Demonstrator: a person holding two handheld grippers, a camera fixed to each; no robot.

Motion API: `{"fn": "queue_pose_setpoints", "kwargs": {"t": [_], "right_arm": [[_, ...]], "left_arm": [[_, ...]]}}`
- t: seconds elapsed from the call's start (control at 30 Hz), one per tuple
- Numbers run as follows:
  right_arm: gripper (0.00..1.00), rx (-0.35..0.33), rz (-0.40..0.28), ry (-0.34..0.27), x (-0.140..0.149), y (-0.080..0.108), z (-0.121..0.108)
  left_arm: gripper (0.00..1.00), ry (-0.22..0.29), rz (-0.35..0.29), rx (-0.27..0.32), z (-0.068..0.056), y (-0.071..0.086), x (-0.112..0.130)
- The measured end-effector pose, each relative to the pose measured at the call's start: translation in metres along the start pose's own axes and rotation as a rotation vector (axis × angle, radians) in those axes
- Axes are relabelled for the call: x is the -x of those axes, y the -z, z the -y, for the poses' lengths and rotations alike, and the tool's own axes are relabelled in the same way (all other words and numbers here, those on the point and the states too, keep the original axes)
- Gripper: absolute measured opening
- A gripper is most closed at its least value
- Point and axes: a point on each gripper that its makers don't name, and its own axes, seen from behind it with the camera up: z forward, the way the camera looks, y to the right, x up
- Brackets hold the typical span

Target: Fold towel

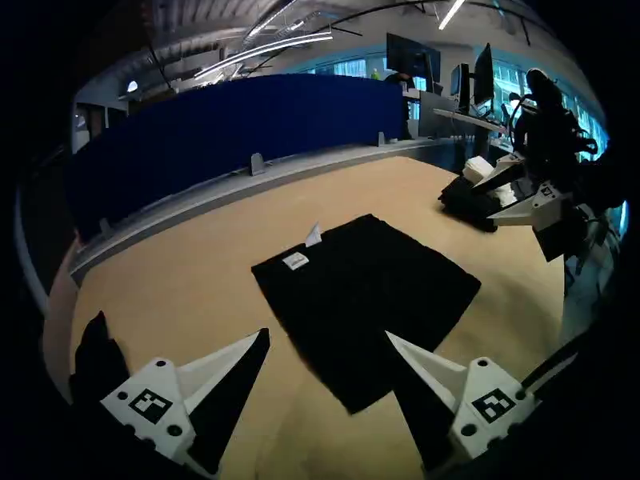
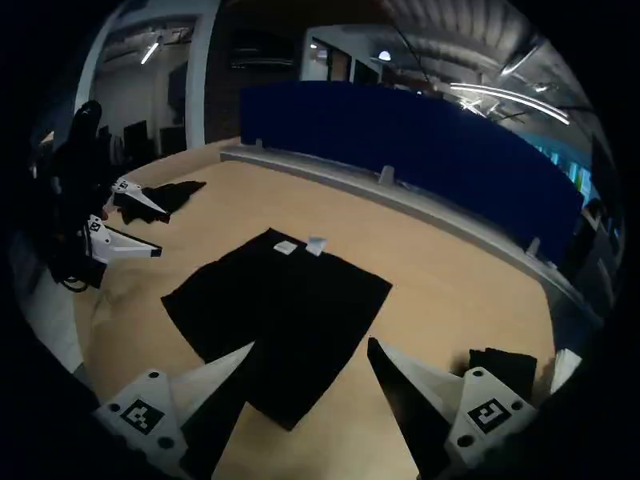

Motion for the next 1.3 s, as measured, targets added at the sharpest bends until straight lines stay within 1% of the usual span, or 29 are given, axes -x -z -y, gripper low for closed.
{"fn": "queue_pose_setpoints", "kwargs": {"t": [0.27, 0.4, 0.57, 0.73, 0.87, 0.93, 1.0, 1.07, 1.13, 1.2, 1.3], "right_arm": [[0.99, -0.019, 0.078, -0.013, 0.046, -0.015, 0.009], [0.99, -0.028, 0.117, -0.013, 0.067, -0.02, 0.012], [0.98, -0.045, 0.164, -0.001, 0.09, -0.023, 0.017], [0.95, -0.066, 0.195, 0.011, 0.107, -0.026, 0.024], [0.9, -0.077, 0.207, 0.006, 0.116, -0.028, 0.027], [0.86, -0.079, 0.214, -0.001, 0.12, -0.028, 0.027], [0.79, -0.08, 0.221, -0.008, 0.124, -0.029, 0.027], [0.72, -0.083, 0.227, -0.017, 0.127, -0.029, 0.028], [0.66, -0.086, 0.231, -0.024, 0.13, -0.029, 0.029], [0.61, -0.089, 0.234, -0.03, 0.132, -0.029, 0.029], [0.6, -0.093, 0.235, -0.038, 0.135, -0.029, 0.031]], "left_arm": [[0.97, -0.01, 0.084, 0.035, -0.01, -0.015, 0.043], [0.97, -0.013, 0.126, 0.052, -0.014, -0.019, 0.06], [0.97, -0.01, 0.177, 0.074, -0.02, -0.024, 0.077], [0.97, -0.001, 0.214, 0.086, -0.024, -0.03, 0.089], [0.97, -0.005, 0.23, 0.093, -0.027, -0.033, 0.094], [0.97, -0.014, 0.239, 0.095, -0.028, -0.034, 0.097], [0.96, -0.025, 0.248, 0.095, -0.03, -0.036, 0.099], [0.94, -0.032, 0.256, 0.094, -0.032, -0.037, 0.102], [0.91, -0.029, 0.257, 0.095, -0.034, -0.037, 0.103], [0.86, -0.023, 0.256, 0.093, -0.035, -0.036, 0.103], [0.79, -0.013, 0.256, 0.085, -0.037, -0.036, 0.102]]}}
